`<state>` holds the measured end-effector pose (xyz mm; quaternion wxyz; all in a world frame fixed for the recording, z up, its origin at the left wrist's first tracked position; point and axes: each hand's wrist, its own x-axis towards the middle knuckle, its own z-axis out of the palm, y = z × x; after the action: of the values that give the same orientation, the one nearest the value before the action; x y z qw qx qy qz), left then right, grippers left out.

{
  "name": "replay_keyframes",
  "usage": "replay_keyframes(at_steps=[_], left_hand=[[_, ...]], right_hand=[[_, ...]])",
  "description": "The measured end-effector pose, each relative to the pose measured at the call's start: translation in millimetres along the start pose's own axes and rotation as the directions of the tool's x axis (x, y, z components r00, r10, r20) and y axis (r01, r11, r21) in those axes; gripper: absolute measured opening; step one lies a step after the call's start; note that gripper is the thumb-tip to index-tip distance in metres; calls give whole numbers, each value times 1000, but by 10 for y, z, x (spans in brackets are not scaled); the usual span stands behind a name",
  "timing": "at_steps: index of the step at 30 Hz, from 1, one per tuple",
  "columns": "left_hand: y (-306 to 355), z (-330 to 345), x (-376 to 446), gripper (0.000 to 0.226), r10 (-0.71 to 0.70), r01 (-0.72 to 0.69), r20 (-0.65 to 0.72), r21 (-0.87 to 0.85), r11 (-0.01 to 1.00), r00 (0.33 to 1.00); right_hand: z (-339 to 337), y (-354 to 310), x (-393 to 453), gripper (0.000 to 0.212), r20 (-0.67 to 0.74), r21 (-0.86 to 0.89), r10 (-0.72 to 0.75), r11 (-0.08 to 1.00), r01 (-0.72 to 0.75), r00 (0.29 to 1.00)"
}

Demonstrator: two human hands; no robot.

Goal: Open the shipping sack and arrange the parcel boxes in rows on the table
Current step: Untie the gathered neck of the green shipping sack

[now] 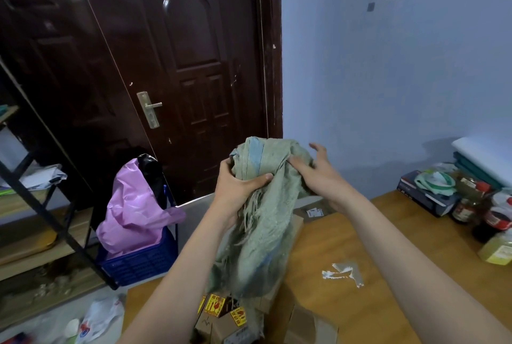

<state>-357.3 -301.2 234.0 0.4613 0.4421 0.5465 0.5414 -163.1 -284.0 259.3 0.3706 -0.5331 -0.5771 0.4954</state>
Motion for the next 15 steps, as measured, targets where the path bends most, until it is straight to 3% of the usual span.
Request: replay_keyframes(at_steps=[2,4,6,8,12,15], left_hand=[[-36,12,9,108,25,-24,-67,26,999,997],[-55,28,14,107,36,-31,-109,43,999,993],[-12,60,-8,97,-9,9,-83,2,1000,997],[54,78,-28,85,-108,107,-28,-55,993,994],[172,-7,-93,66,-276,287,98,-122,950,956],[170,-82,-117,62,-350,363,152,-74,929,924]], right_hand=[[12,16,-6,100,-43,-137,-140,982,133,989],[26,28,-8,114,51,-278,-296,913,298,954],[74,45,-23,126,180,-387,-328,843,373,927],[115,68,-20,134,190,-475,-315,800,368,930],[138,108,25,134,125,-439,-371,811,387,920],[135,118,51,113,74,-441,-379,817,371,922]])
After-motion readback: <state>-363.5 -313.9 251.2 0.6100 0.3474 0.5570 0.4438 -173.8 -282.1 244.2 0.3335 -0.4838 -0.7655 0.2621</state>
